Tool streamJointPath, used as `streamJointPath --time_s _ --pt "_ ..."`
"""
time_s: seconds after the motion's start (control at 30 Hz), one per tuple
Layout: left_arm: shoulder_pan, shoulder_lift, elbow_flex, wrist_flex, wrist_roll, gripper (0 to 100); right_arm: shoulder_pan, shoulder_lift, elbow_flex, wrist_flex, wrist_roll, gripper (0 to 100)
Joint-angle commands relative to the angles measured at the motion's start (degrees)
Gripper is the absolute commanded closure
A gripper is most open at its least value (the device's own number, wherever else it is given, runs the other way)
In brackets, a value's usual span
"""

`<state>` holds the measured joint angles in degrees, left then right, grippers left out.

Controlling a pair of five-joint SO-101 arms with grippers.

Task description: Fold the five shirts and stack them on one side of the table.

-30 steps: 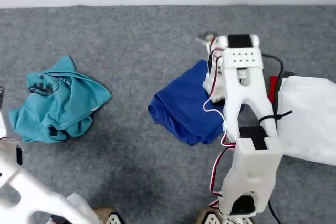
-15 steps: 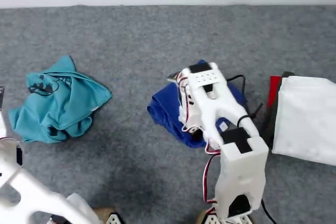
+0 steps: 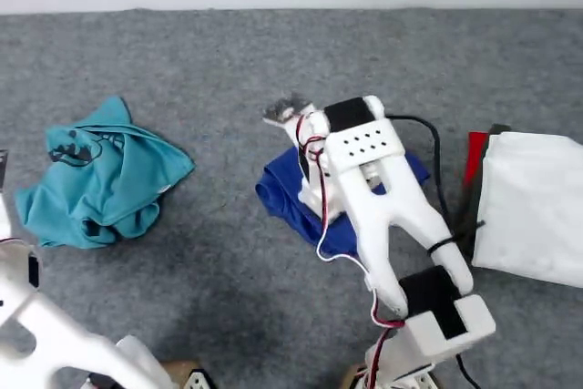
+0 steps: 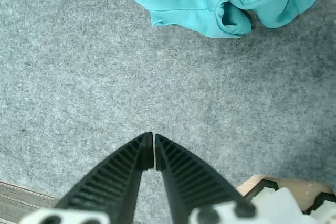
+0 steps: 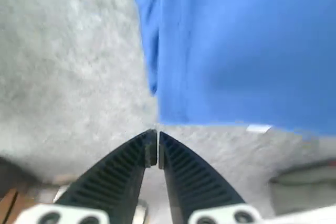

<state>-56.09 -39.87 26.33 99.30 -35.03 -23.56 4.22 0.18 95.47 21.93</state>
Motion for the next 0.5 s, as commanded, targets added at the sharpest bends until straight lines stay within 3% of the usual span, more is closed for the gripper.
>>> streamJointPath --time_s 0.0,0.27,0.47 --pt "0.09 -1.41 -0.13 0.62 0.35 98 1.36 -2.42 -1.85 -10.33 0.79 98.8" --pt "-0.26 -1.41 -0.13 0.70 0.35 98 -0.13 13.23 -2.02 -34.42 0.70 98.8" --pt "-0.26 -1.41 -0.13 0.70 0.35 98 -7.78 21.67 -3.96 -37.23 0.70 98.8"
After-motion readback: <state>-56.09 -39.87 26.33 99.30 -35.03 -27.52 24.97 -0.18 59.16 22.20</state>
